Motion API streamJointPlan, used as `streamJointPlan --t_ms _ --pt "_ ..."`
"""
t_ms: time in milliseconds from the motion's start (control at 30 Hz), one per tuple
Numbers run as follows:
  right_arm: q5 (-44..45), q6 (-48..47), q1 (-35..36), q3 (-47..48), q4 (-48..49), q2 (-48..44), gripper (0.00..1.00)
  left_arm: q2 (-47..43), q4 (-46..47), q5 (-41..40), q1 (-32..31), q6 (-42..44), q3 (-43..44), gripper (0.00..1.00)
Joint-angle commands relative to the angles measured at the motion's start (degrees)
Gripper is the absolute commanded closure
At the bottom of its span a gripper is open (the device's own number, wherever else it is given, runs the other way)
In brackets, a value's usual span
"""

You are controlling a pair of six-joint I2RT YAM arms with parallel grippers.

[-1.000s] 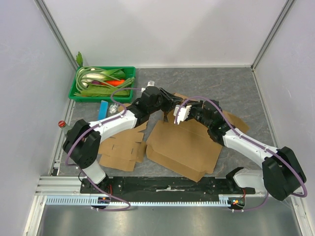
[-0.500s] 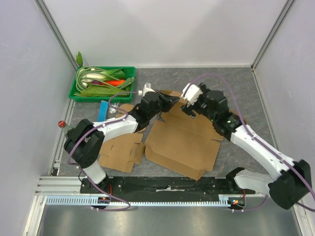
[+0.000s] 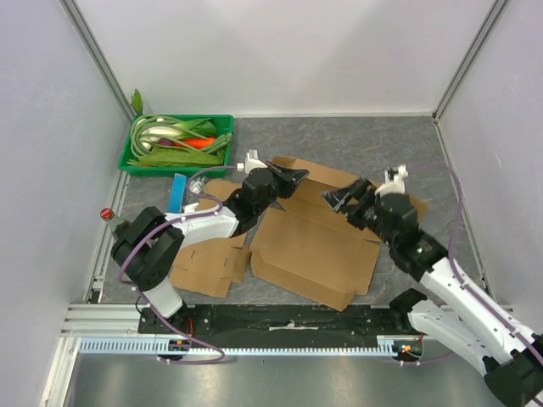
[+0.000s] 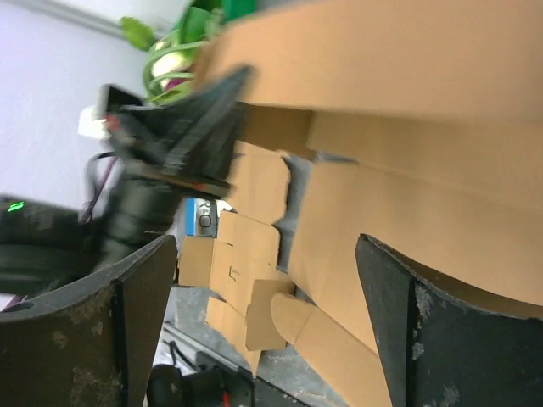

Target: Fold the paper box

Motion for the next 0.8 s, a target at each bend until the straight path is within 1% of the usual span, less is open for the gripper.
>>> streamJointPlan --t_ms 0,33,67,133,200,233,333,400,467,600,633,767 --pt "8.9 27.2 0.1 -15.1 17.9 -8.2 0.09 -0.2 4.0 -1.9 -0.1 -1.9 -2.1 0.98" --pt "10.2 28.2 0.1 -16.7 22.0 -8.5 0.12 -0.1 4.9 -1.9 -0.1 -2.0 -2.4 0.98" --pt "12.3 28.4 0.2 -18.0 22.6 -8.6 0.15 -0.1 5.4 -1.8 -0.1 -2.4 -2.8 0.98" --pt "14.1 28.4 0.1 -18.3 22.9 -7.9 0.16 -0.1 6.0 -1.7 -0.1 -2.4 -3.4 0.98" --pt "17.4 29.2 0.0 -21.3 25.7 -7.6 0.16 -0.3 6.2 -1.6 -0.1 -2.2 -3.6 0.98" --pt "18.1 29.6 0.0 -22.5 30.3 -7.2 0.18 -0.3 6.3 -1.4 -0.1 -2.1 -3.8 0.98" --pt "18.5 30.2 -0.6 -24.5 35.5 -4.0 0.20 -0.2 7.4 -0.9 -0.1 -1.8 -4.3 0.98" --pt "18.3 31.5 -1.5 -24.7 36.8 -1.4 0.21 -0.3 8.4 -1.0 -0.2 -1.6 -5.2 0.98" --pt "18.7 33.6 -2.2 -25.9 40.8 -0.2 0.24 -0.2 9.7 -0.7 0.0 -1.9 -6.1 0.98" --pt "22.0 33.9 -3.0 -25.0 39.8 0.6 0.32 0.0 12.0 0.6 0.1 -1.9 -7.0 0.98" --pt "23.4 33.9 -3.0 -24.9 40.3 0.7 0.37 0.1 12.2 0.6 0.0 -1.9 -7.2 0.98" --pt "25.5 34.1 -3.0 -24.1 39.6 1.2 0.47 0.3 12.1 0.5 0.0 -1.8 -7.1 0.98"
